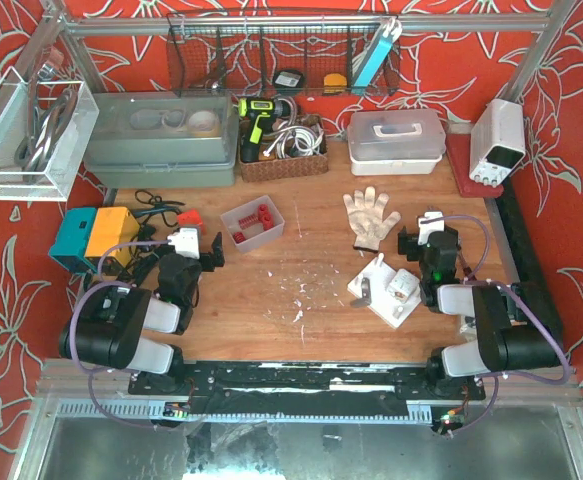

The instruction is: Install the large spring

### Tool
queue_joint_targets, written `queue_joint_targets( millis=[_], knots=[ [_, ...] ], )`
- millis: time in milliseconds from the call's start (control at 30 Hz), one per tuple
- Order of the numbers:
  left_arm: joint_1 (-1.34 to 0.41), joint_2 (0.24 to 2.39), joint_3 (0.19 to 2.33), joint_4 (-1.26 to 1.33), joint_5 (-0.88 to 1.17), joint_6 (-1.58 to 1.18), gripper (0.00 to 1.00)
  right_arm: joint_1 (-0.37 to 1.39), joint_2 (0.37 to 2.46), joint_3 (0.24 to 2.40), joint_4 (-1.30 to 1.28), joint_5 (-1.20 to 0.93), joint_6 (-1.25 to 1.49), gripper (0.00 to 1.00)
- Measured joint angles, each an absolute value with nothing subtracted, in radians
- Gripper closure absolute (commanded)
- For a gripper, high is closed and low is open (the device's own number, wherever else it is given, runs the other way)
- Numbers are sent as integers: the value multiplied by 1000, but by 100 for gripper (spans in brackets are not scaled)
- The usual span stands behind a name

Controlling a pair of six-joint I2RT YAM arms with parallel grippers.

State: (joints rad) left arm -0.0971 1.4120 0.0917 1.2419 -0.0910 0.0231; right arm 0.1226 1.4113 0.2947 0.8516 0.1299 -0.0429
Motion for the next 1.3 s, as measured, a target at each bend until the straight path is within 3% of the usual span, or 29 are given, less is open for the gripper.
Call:
queue_joint_targets(
  millis=[633, 967, 1167, 1300],
  knots=[
    [-97, 1404, 101, 1214, -93, 23, 0, 123, 1403, 296, 835, 136, -42, 1],
    [-97, 1079, 405, 678, -79, -146, 0, 123, 1047, 603, 326, 131, 34, 1],
    [-97, 953, 656, 315, -44, -414, 0, 123, 1022, 949, -134, 117, 233, 1],
    [-97, 885, 720, 133, -7, -533, 0, 123, 1031, 1067, -366, 68, 322, 1]
  ],
)
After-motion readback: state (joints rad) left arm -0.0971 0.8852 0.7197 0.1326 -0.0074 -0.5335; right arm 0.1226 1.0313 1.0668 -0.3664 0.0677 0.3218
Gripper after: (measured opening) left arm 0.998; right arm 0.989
